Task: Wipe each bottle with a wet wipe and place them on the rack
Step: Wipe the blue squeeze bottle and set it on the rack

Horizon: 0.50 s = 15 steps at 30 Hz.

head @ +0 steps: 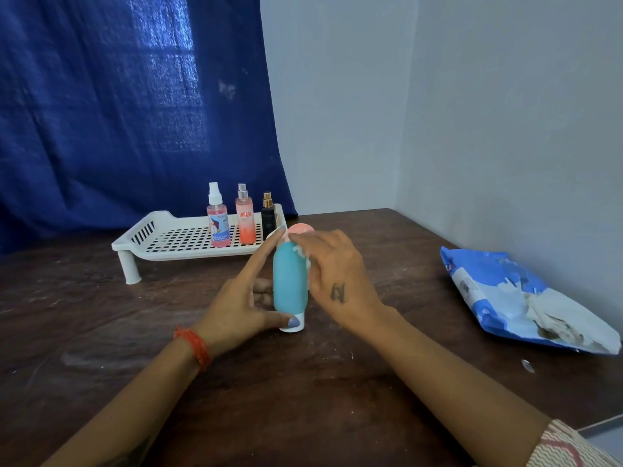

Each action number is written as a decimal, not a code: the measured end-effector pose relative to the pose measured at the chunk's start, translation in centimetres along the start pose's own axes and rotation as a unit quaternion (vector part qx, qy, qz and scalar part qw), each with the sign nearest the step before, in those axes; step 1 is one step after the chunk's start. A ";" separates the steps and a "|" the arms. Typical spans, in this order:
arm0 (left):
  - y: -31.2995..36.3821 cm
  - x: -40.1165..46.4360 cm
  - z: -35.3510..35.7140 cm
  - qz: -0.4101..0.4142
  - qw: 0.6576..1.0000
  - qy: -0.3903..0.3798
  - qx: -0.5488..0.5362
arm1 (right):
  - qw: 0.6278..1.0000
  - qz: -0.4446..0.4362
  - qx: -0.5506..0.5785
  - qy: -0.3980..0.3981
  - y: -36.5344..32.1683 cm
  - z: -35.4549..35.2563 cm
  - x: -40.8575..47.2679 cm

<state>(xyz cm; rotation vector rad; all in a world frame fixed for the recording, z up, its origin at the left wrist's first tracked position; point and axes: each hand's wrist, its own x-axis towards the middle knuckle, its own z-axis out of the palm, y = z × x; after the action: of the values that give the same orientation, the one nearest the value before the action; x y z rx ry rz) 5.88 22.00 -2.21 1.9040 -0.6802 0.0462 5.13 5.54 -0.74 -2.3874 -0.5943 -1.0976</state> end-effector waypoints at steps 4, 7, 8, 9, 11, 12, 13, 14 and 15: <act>-0.1 -0.2 -0.1 0.004 1.000 -0.004 -0.005 | 0.979 0.156 0.125 -0.047 0.1 -0.6 -0.5; -0.2 -0.1 -0.3 0.001 1.000 -0.006 -0.010 | 0.956 0.218 0.178 -0.082 0.4 -1.2 -0.4; -0.2 -0.1 -0.3 -0.001 1.000 -0.007 -0.013 | 0.949 0.236 0.185 -0.097 0.6 -1.4 -0.3; -0.3 -0.1 -0.3 -0.005 1.000 -0.009 -0.017 | 0.943 0.252 0.196 -0.098 0.7 -1.6 -0.2; -0.4 -0.1 -0.4 -0.011 1.000 -0.013 -0.024 | 0.932 0.267 0.243 -0.042 0.7 -1.9 0.0; -0.4 0.0 -0.4 -0.013 1.000 -0.014 -0.023 | 0.927 0.259 0.272 -0.006 0.7 -2.0 0.0; -0.4 0.0 -0.4 -0.015 1.000 -0.012 -0.022 | 0.924 0.244 0.294 0.014 0.6 -2.0 -0.1; -0.4 0.0 -0.4 -0.017 1.000 -0.011 -0.023 | 0.926 0.221 0.305 0.012 0.4 -1.9 -0.2; -0.4 0.0 -0.4 -0.021 0.999 -0.010 -0.025 | 0.932 0.199 0.304 -0.004 0.3 -1.7 -0.4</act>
<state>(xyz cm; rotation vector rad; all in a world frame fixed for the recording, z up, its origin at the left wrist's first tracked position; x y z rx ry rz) 6.17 22.43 -2.36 1.8719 -0.6491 -0.0158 4.10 4.26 -0.12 -1.8523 -0.3555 -0.6100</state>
